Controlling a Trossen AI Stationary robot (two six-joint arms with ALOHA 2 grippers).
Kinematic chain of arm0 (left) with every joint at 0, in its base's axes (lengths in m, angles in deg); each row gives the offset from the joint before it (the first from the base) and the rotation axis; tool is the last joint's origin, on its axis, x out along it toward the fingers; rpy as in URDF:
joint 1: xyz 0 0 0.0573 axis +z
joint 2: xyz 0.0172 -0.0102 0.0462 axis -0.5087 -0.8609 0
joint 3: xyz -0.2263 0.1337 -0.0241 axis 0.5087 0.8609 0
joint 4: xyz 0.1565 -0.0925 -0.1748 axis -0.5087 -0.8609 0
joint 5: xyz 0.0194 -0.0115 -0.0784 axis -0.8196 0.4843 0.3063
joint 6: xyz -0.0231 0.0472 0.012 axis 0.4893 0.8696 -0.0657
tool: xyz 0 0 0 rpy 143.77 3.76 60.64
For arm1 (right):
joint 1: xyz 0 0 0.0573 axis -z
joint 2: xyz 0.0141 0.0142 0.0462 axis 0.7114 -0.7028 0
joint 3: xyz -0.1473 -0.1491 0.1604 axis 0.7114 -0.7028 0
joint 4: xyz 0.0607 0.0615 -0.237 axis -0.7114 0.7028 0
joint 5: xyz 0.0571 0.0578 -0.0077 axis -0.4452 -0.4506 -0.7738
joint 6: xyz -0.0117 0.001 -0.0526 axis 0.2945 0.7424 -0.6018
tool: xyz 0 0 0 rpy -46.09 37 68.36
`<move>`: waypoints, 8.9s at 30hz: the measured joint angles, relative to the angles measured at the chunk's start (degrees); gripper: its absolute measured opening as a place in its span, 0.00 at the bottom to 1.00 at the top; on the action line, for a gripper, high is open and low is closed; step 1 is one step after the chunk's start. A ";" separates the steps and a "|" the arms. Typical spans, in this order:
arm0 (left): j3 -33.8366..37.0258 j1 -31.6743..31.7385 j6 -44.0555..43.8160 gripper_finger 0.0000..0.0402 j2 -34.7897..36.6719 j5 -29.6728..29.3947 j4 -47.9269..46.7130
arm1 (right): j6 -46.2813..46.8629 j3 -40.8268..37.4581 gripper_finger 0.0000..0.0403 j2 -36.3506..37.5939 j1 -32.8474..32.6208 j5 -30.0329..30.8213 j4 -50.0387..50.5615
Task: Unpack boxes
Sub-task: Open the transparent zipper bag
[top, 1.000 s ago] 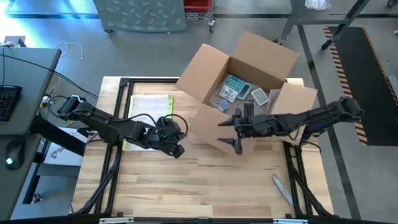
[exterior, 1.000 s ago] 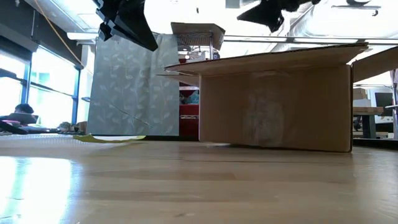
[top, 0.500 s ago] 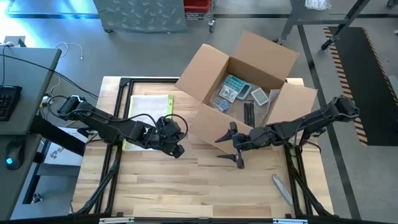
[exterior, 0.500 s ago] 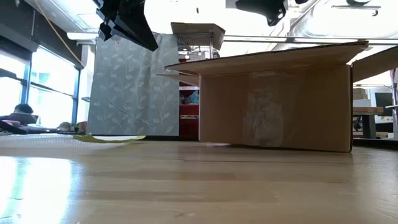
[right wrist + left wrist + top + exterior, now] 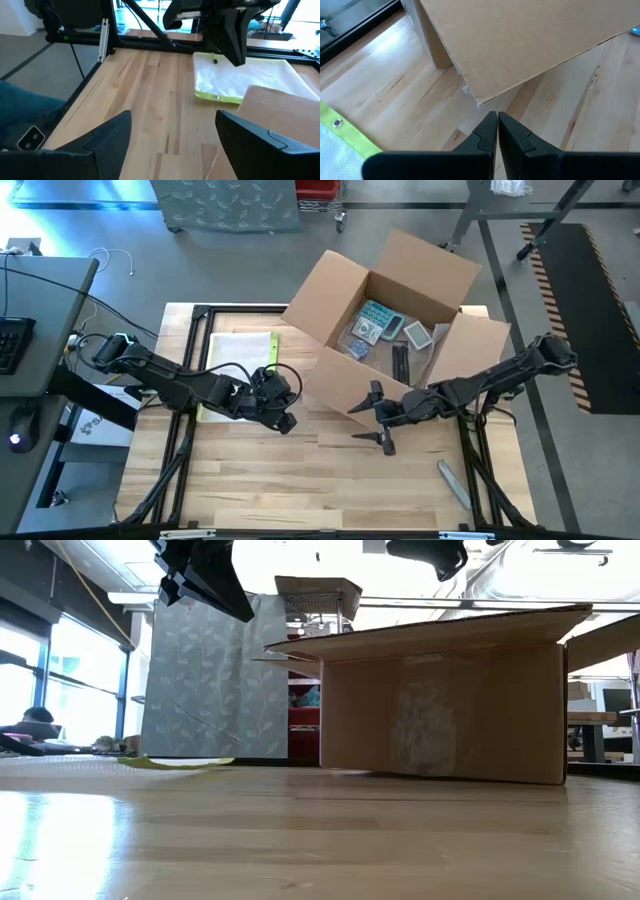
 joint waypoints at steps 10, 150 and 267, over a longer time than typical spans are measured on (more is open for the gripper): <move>0.00 0.02 0.00 0.00 0.00 0.02 0.08 | -5.52 0.00 0.68 0.00 2.42 0.29 -1.34; -6.97 -30.00 -6.81 0.03 -22.35 -3.43 1.30 | 6.02 42.63 0.01 -52.59 -8.81 9.29 27.84; -29.75 -34.99 -19.86 0.35 -35.63 -36.46 -9.67 | 16.50 39.52 0.00 -42.86 -18.55 33.18 0.41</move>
